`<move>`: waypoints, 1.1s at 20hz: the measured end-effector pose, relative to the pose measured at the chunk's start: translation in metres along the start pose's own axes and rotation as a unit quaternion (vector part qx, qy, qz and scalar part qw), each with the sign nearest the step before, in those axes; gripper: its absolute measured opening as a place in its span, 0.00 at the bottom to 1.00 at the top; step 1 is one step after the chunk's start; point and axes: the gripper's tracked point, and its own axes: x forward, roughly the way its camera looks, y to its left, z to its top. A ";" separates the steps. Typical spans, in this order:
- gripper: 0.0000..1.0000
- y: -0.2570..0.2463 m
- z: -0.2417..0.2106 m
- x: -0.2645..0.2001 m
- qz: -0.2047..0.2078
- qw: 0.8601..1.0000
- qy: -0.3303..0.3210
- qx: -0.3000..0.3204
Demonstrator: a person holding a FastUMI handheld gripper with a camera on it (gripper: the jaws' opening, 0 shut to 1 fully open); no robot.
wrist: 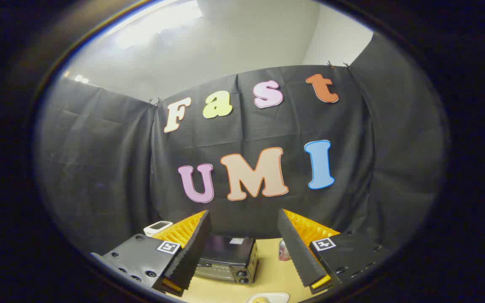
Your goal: Open the toaster oven, put the food inside, and close the toaster oven door.
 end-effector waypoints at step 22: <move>0.97 0.015 -0.031 -0.008 -0.030 0.999 0.043 -0.002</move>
